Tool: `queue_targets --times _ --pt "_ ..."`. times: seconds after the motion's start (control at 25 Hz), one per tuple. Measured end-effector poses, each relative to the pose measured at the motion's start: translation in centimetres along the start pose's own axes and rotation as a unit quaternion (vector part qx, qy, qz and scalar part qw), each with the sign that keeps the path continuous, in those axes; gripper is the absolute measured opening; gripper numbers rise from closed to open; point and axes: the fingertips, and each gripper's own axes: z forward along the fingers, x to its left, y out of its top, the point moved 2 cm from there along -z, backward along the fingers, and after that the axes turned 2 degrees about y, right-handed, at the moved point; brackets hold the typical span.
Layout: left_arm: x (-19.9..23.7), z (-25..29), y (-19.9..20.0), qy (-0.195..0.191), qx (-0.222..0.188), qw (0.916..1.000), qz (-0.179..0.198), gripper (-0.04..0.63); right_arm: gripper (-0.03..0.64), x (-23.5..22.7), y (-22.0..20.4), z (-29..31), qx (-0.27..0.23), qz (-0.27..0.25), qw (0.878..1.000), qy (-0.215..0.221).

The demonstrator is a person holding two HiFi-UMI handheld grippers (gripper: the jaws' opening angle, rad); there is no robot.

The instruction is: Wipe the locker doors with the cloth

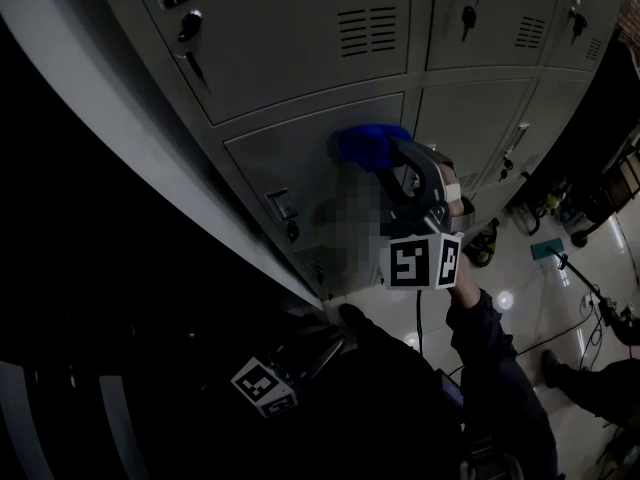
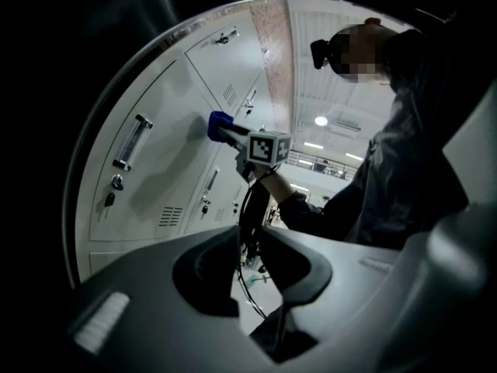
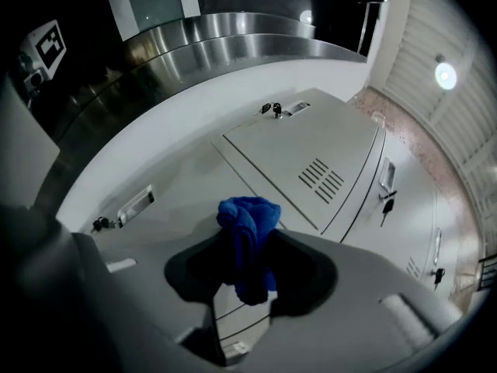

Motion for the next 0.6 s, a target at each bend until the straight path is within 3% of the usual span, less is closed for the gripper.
queue_targets --times 0.16,0.6 --pt "0.7 0.2 0.5 0.002 -0.003 1.0000 0.000 0.061 0.137 -2.0 1.8 1.0 -0.016 -0.037 0.998 -0.041" --pt "2.6 2.2 0.8 -0.012 0.008 0.9999 -0.006 0.061 0.133 0.8 -1.6 1.7 -0.011 -0.008 0.999 -0.033"
